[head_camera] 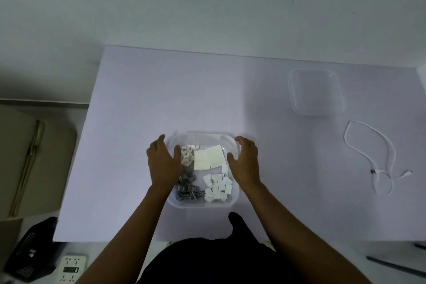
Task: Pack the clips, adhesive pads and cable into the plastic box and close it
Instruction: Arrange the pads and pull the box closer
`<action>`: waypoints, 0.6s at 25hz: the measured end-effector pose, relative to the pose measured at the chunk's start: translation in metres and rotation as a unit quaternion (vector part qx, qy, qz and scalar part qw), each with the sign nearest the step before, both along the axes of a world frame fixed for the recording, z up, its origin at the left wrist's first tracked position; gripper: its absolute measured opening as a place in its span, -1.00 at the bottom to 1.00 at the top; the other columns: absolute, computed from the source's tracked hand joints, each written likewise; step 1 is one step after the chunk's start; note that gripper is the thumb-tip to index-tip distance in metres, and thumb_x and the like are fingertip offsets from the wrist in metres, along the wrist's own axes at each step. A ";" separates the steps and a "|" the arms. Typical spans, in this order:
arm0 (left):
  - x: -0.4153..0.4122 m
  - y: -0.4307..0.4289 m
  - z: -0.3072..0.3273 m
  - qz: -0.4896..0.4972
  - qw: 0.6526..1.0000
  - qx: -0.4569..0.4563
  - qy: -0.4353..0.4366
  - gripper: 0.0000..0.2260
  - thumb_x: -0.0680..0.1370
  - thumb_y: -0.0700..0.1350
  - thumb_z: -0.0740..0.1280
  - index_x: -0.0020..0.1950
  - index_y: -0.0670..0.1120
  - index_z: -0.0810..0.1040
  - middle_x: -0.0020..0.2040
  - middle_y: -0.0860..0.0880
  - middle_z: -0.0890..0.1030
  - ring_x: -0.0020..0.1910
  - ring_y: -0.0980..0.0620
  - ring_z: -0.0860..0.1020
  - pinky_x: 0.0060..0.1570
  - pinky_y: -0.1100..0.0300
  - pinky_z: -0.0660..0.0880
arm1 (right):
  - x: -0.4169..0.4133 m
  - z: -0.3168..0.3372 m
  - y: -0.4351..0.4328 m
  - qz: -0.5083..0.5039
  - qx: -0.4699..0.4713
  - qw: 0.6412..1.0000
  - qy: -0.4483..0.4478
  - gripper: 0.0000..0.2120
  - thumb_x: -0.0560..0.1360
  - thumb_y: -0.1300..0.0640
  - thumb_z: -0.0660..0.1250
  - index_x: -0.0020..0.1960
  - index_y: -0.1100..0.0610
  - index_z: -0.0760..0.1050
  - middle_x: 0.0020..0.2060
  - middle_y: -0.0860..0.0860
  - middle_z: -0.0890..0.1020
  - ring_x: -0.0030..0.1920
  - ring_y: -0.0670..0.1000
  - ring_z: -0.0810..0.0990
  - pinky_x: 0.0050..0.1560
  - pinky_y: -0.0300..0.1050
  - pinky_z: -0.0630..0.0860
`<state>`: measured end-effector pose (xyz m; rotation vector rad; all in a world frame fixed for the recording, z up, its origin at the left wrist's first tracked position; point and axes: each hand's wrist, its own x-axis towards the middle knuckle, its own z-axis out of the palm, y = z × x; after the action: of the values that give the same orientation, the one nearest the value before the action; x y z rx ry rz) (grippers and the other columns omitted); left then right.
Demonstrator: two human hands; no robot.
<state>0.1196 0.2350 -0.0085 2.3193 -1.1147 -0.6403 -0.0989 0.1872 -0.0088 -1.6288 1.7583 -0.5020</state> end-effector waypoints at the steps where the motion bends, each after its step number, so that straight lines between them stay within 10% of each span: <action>1: 0.003 0.007 -0.006 0.018 0.998 0.044 0.046 -0.57 0.61 0.01 0.26 0.38 -0.20 0.39 0.30 -0.25 0.49 0.31 -0.22 0.42 0.21 -0.06 0.41 | -0.004 -0.007 0.013 -0.019 0.036 0.999 -0.004 -0.50 0.49 0.20 0.40 0.39 0.15 0.37 0.33 0.10 0.45 0.36 0.08 0.38 0.28 -0.14 0.36; 5: -0.004 0.027 -0.022 0.004 0.981 0.119 0.152 -0.69 0.68 -0.04 0.06 0.15 -0.22 0.49 0.10 -0.22 0.59 -0.01 -0.07 0.48 0.02 0.12 0.34 | -0.019 -0.030 0.036 -0.061 0.180 0.980 -0.059 -0.55 0.56 0.15 0.29 0.43 0.13 0.36 0.33 0.12 0.54 0.29 0.12 0.54 0.27 -0.01 0.50; 15: -0.130 -0.023 -0.012 -0.104 0.980 0.084 0.144 -0.73 0.69 -0.11 0.06 0.14 -0.25 0.46 0.05 -0.22 0.59 -0.07 -0.07 0.48 -0.05 0.14 0.33 | -0.146 -0.021 0.008 -0.150 0.142 0.978 -0.033 -0.68 0.60 0.16 0.23 0.34 0.17 0.49 0.18 0.14 0.64 0.16 0.15 0.61 0.13 -0.06 0.51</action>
<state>-0.0103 0.2116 -0.0208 2.1676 -1.2114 -1.1502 -0.2450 0.1956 -0.0302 -1.1449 1.9368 -0.4125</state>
